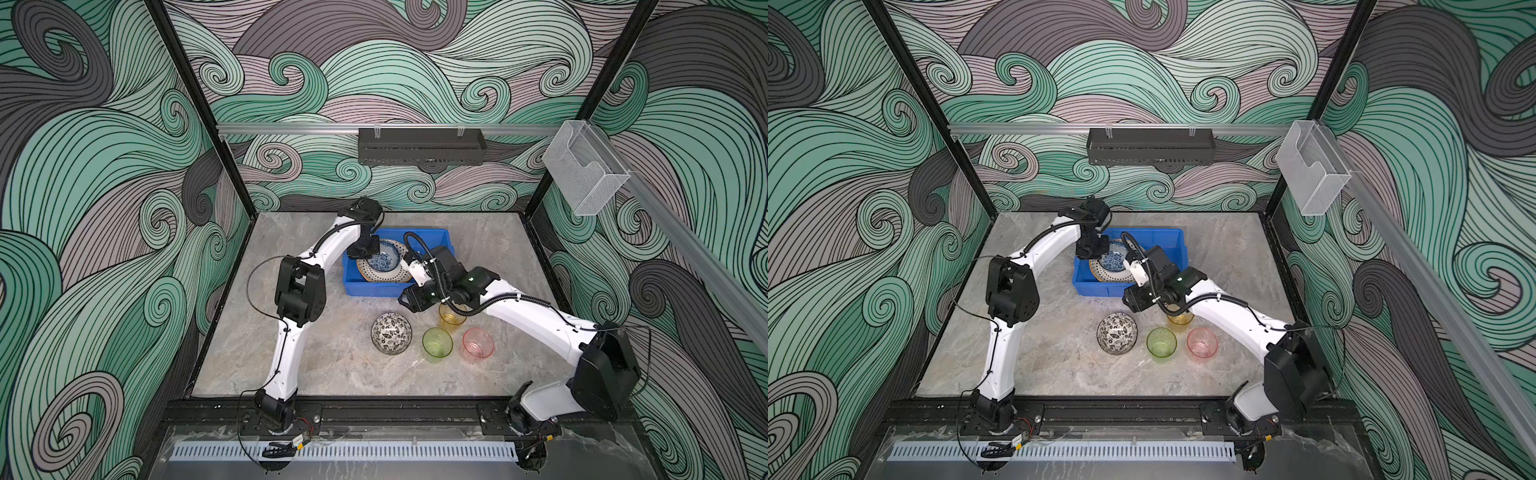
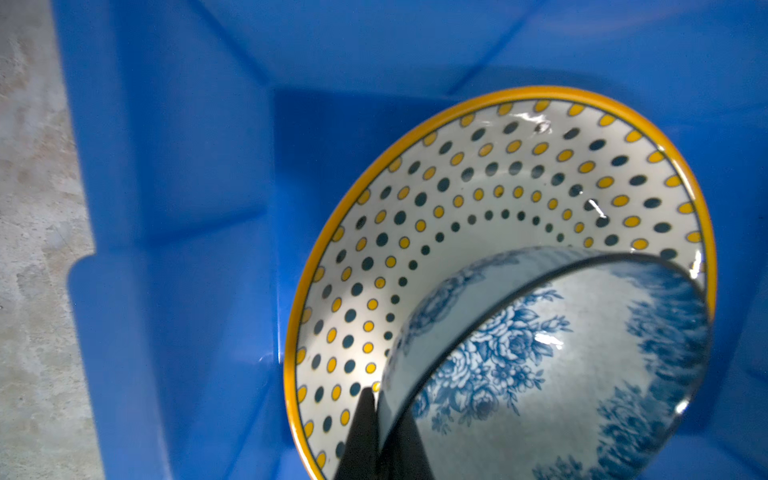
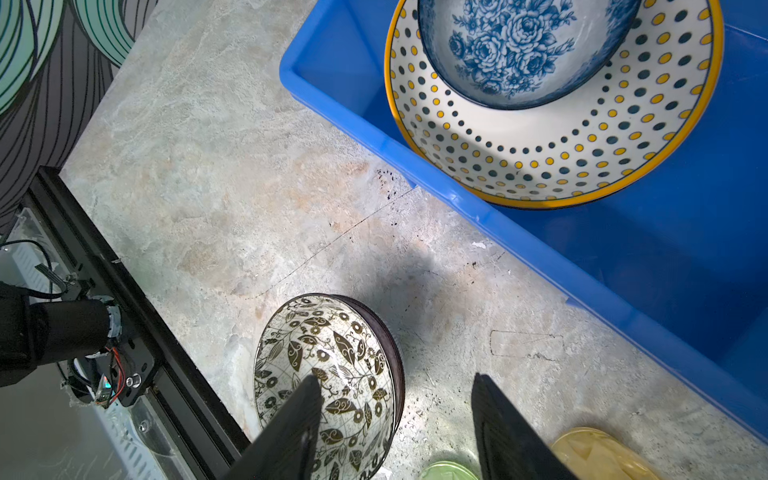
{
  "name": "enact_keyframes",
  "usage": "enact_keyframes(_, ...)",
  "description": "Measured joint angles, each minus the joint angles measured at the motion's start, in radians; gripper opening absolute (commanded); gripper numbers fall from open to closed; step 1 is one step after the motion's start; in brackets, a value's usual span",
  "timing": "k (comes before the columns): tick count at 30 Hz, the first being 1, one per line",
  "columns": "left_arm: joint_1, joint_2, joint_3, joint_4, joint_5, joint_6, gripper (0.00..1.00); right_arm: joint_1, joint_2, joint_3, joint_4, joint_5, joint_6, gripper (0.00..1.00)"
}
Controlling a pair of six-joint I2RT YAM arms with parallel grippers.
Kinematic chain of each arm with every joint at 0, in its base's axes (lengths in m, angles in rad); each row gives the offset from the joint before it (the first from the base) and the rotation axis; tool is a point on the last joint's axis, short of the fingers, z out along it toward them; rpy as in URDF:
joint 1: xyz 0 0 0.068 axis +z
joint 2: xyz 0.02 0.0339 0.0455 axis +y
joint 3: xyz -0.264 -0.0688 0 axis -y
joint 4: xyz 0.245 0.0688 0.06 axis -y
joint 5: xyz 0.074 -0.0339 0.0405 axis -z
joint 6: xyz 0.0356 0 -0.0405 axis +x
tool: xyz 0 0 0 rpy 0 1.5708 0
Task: Place the mixed dishes into the plastic bin
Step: 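Release the blue bowl with the left gripper while the right lowers to the leaf bowl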
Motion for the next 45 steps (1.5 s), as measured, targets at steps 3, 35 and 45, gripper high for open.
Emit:
enact_keyframes(3,0.006,0.004,0.000,-0.002,0.021,-0.006,0.00,0.010,0.008,0.000,-0.006,0.006,0.000,0.58)
enact_keyframes(35,0.011,0.018,0.006,-0.029,0.062,-0.027,0.17,0.069,0.054,0.015,-0.055,0.051,0.000,0.56)
enact_keyframes(45,0.011,-0.103,-0.056,-0.030,0.062,-0.026,0.22,0.087,0.054,0.015,-0.079,0.079,0.000,0.55)
